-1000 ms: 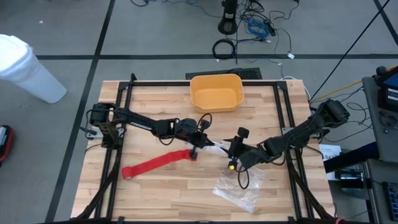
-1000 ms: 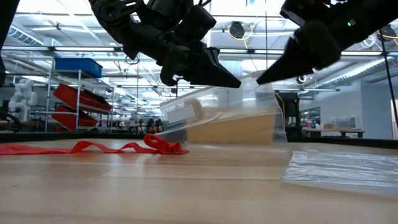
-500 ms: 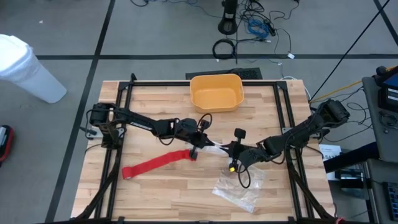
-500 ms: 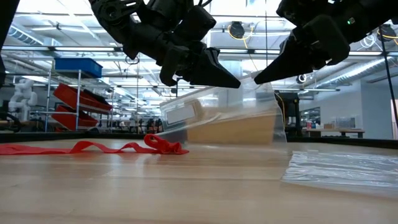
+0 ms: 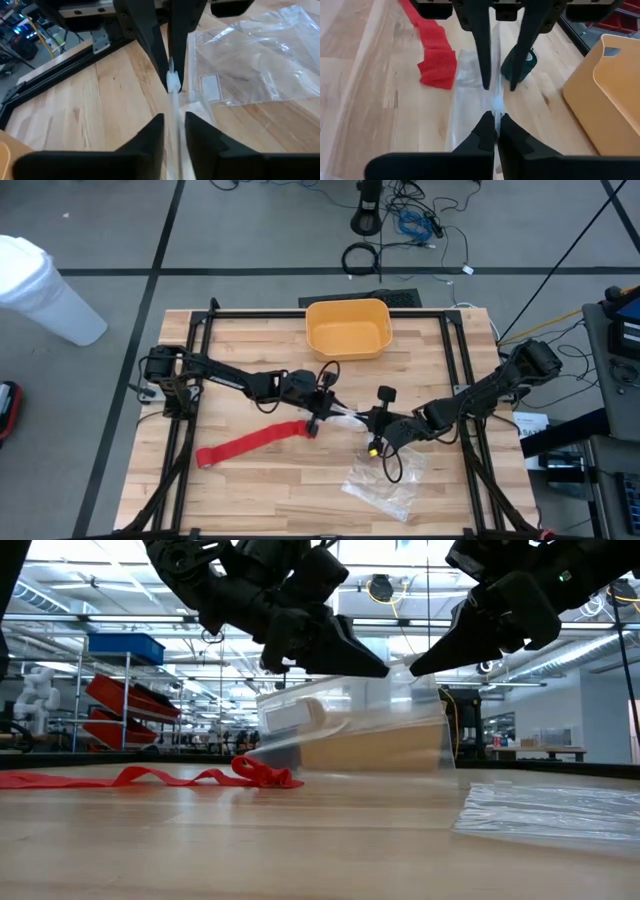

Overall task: Roll bandage
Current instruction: Open the transparent zip bag

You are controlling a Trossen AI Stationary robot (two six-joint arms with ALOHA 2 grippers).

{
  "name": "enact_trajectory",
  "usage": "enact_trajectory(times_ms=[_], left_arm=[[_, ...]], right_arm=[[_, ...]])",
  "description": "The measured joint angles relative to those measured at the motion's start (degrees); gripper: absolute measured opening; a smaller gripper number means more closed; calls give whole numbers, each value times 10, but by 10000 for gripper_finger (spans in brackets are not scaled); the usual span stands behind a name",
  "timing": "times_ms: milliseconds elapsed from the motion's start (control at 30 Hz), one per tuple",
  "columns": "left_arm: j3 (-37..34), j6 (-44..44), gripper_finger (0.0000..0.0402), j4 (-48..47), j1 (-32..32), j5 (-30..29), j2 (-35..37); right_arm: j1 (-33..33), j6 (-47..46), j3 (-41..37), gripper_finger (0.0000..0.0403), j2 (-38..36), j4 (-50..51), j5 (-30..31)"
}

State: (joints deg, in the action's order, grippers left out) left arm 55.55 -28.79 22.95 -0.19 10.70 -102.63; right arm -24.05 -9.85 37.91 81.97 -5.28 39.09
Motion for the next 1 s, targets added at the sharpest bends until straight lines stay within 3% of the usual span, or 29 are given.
enact_trajectory(times_ms=[167,333,767,1000], left_arm=[[0,0,135,50,-11,0,0],[0,-2,151,77,-24,8,0],[0,14,151,99,-22,-2,-12],[0,15,107,97,-18,-3,-14]], right_arm=[[1,0,0,0,0,0,3],[1,0,0,0,0,-2,15],[1,26,0,0,0,-48,14],[0,31,0,0,0,-48,14]])
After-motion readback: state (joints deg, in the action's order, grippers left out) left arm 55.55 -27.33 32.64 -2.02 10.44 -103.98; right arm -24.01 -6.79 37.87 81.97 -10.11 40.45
